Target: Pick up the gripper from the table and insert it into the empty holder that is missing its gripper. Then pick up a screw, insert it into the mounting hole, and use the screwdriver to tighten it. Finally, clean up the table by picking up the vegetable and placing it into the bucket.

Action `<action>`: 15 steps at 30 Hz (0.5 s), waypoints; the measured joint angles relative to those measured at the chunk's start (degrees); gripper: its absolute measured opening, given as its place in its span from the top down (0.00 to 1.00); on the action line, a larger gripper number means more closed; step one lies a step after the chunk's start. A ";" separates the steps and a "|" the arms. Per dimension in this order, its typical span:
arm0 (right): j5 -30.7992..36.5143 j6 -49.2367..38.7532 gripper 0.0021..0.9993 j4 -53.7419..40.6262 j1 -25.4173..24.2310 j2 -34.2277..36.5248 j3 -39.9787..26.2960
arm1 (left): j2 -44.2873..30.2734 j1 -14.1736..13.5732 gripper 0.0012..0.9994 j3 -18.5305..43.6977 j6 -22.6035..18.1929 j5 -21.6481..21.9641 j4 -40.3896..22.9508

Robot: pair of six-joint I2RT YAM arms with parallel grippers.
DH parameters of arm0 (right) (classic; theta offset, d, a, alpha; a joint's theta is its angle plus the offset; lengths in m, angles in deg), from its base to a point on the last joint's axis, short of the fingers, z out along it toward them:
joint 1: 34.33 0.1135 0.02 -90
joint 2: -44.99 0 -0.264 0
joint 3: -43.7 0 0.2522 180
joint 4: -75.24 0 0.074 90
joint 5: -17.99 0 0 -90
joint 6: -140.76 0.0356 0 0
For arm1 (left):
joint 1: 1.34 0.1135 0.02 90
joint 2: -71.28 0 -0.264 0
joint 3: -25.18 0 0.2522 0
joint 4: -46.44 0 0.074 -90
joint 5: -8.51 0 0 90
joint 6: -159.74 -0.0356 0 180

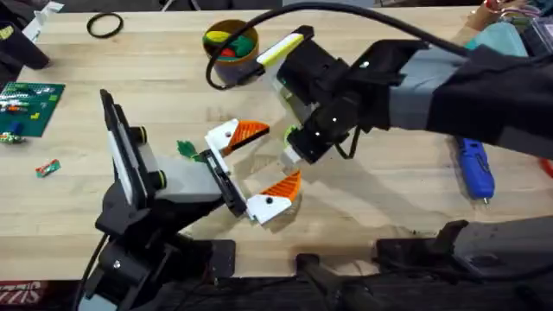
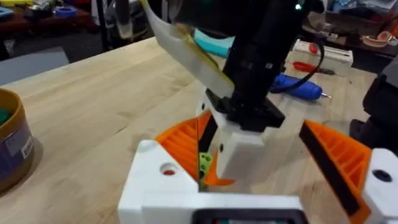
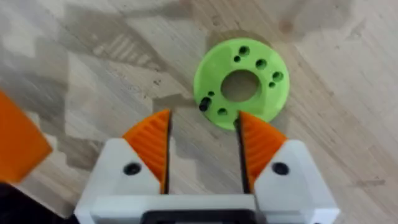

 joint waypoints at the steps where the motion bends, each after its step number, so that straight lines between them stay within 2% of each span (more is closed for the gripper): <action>1: 0.10 -0.26 0.49 0.43 0.15 0.23 0.00 | 0.00 0.00 0.01 0.00 0.00 0.00 0.00; 3: 0.26 -0.40 0.56 1.37 0.43 0.33 0.00 | 0.00 0.00 0.01 0.00 0.00 0.00 0.00; 9: 0.42 -0.38 0.60 2.28 0.97 0.60 0.00 | 0.00 0.00 0.01 0.00 0.00 0.00 0.00; 12: 0.42 -0.52 0.72 2.31 1.46 1.61 0.00 | 0.00 0.00 0.01 0.00 0.00 0.00 0.00; 15: 0.40 -0.41 0.76 2.29 1.62 2.73 0.00 | 0.00 0.00 0.01 0.00 0.00 0.00 0.00</action>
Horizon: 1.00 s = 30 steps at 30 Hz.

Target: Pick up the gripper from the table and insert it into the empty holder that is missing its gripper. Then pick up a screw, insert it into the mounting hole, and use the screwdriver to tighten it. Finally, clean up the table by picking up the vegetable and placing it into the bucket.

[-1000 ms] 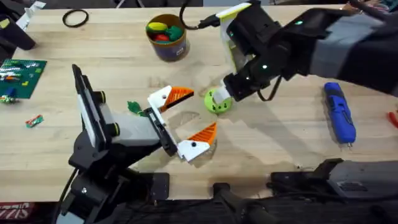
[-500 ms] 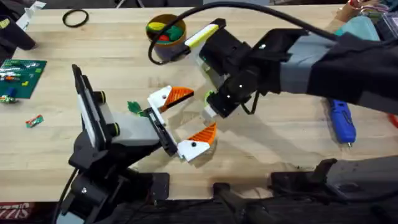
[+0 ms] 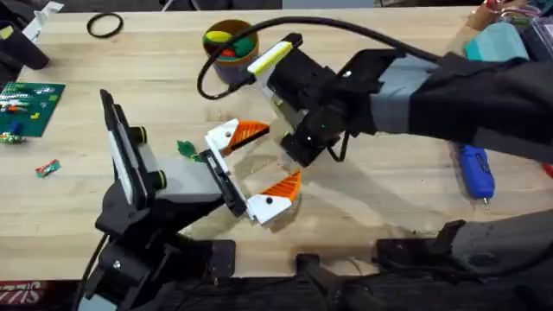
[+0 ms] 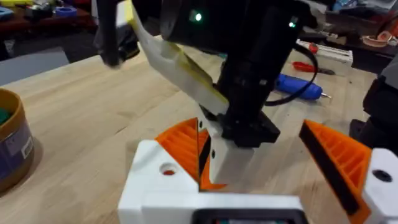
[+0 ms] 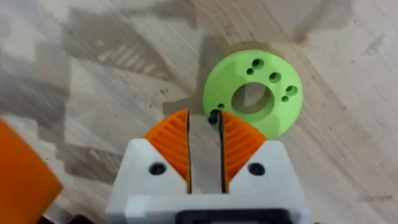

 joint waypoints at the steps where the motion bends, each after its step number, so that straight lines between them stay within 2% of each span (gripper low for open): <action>1: 0.02 -0.01 0.77 0.00 0.01 0.30 0.00 | 0.00 0.00 0.01 0.00 0.00 0.00 0.00; 11: 0.04 0.00 0.78 0.16 0.01 1.10 0.00 | 0.00 0.00 0.01 0.00 0.00 0.00 0.00; 12: 0.38 -0.16 0.86 0.15 0.01 1.11 0.00 | 0.00 0.00 0.01 0.00 0.00 0.00 0.00; 13: 0.96 -0.13 0.98 0.17 -0.01 1.39 0.00 | 0.00 0.00 0.01 0.00 0.00 0.00 0.00; 14: 1.13 -0.09 0.99 0.26 -0.05 1.46 0.00 | 0.00 0.00 0.01 0.00 0.00 0.00 0.00; 23: 1.32 -0.15 1.00 -0.40 -0.35 1.45 -0.15 | 0.00 0.00 0.01 0.00 0.00 0.00 0.00; 30: 1.32 -0.15 1.00 -7.59 -3.94 0.75 -4.17 | 0.00 0.00 0.01 0.00 0.00 0.00 0.00</action>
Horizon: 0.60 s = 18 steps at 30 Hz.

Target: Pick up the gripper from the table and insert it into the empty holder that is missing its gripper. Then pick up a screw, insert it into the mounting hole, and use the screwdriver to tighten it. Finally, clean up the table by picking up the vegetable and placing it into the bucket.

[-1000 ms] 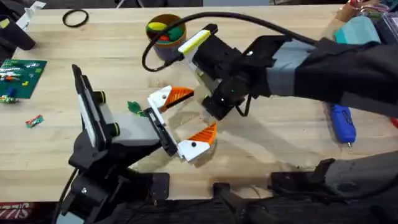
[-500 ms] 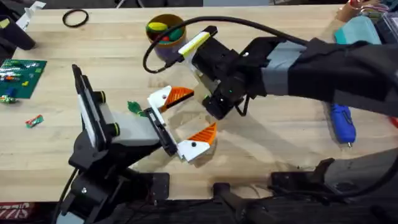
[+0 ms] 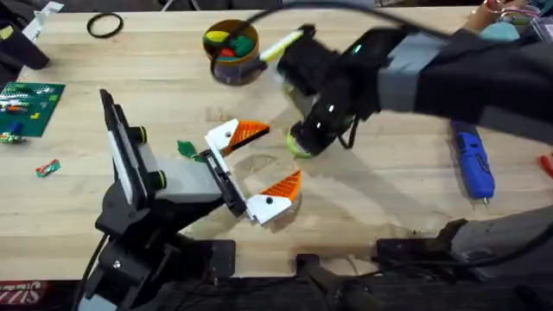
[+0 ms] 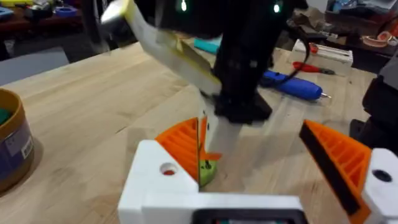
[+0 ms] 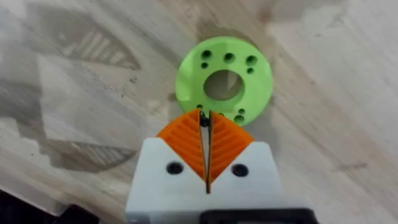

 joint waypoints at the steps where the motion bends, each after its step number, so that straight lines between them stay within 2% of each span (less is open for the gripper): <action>1: 0.01 0.00 1.00 -0.92 -0.59 -0.37 -1.10 | 0.00 0.00 0.01 0.00 0.00 0.00 0.00; 9: 0.00 0.00 1.00 -6.44 -2.44 -5.73 -9.95 | 0.00 0.00 0.01 0.00 0.00 0.00 0.00; 18: -0.15 0.00 1.00 -7.32 -2.44 -9.99 -13.16 | 0.00 0.00 0.01 0.00 0.00 0.00 0.00</action>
